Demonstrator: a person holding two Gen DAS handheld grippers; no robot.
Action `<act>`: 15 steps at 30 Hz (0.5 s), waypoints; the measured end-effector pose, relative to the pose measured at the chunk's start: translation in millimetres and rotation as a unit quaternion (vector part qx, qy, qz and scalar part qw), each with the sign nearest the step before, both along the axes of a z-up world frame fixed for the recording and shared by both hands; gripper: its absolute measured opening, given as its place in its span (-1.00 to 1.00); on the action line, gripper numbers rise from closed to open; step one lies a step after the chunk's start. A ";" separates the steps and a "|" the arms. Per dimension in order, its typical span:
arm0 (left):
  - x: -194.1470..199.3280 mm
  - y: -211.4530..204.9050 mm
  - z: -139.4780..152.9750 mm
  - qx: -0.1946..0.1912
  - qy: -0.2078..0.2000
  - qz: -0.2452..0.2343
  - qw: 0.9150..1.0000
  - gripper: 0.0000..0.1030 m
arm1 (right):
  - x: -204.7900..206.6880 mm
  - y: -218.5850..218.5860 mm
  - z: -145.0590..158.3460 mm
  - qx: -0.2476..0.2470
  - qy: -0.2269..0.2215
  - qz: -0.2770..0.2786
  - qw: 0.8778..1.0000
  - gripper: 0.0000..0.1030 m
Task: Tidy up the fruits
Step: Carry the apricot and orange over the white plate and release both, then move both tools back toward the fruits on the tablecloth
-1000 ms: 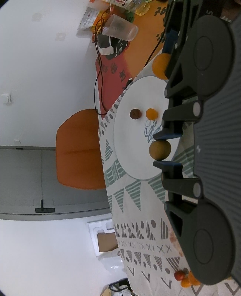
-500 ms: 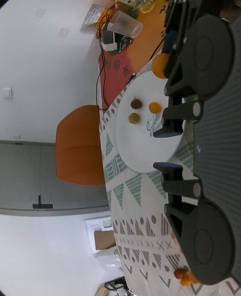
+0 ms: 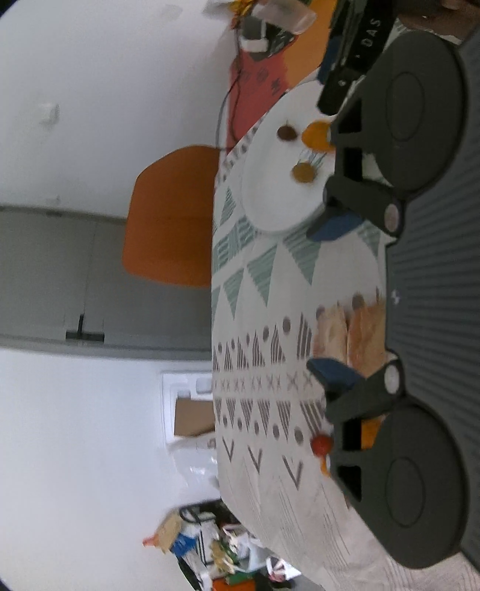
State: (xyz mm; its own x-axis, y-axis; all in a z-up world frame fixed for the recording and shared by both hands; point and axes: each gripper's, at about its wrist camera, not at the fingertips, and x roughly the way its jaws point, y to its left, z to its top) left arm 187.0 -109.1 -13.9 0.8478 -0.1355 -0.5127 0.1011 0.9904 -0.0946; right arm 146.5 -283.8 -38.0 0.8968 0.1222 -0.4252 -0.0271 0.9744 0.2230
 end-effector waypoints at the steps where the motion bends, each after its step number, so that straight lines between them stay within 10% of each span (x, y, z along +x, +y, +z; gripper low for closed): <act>1: -2.2 5.8 0.7 -0.003 -0.003 0.007 1.000 0.59 | -0.9 4.2 0.1 -0.002 0.000 0.003 1.000 0.17; 15: -28.3 75.8 -0.2 -0.030 -0.007 0.085 0.996 0.71 | -0.5 59.4 4.0 -0.017 -0.002 0.059 0.998 0.48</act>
